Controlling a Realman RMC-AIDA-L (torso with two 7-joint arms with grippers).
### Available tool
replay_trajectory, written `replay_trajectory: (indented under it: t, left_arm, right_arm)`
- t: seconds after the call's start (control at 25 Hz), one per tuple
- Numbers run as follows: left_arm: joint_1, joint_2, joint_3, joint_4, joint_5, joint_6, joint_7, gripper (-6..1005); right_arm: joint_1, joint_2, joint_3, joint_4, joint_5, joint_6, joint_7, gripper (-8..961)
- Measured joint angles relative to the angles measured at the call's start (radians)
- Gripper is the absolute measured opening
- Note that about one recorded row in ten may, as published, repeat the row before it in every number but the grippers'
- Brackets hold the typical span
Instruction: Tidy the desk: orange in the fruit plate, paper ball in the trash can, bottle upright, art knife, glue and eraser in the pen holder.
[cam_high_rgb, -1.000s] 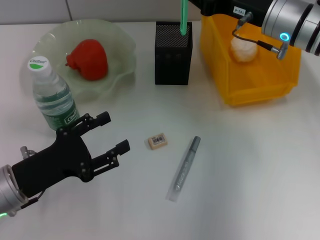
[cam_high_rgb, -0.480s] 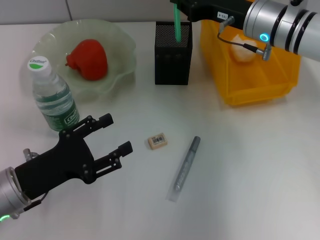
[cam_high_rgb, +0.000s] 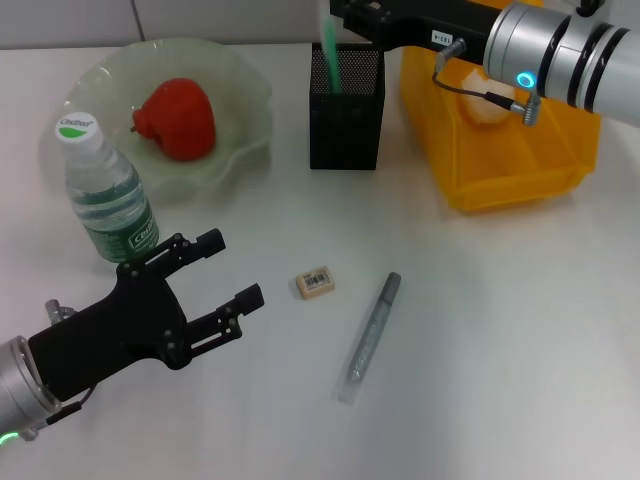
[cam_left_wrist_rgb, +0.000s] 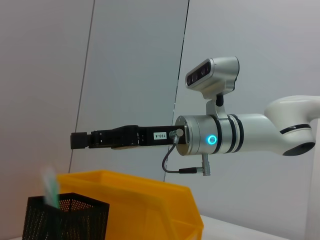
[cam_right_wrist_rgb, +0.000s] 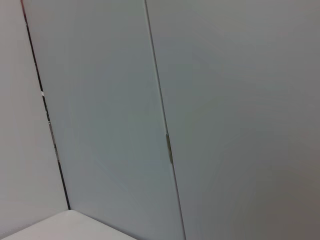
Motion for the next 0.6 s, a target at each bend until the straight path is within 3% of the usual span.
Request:
replay_trajectory:
  t: [0.36,0.48,0.6]
  left_arm:
    - [0.003,0.001,0.004,0.0,0.0,0.0,-0.002,781]
    - [0.003,0.002,0.005,0.0,0.0,0.0,-0.002,781]
    - [0.004,0.002,0.005,0.0,0.0,0.0,-0.001,781]
  right_arm:
    - [-0.01,0.001,0.002,-0.002,0.003,0.0,0.0,441]
    - [-0.015,0.001,0.002,-0.006,0.004,0.002,0.0,638]
    - [-0.015,0.002,-0.001,-0.007,0.004,0.011,0.006,666]
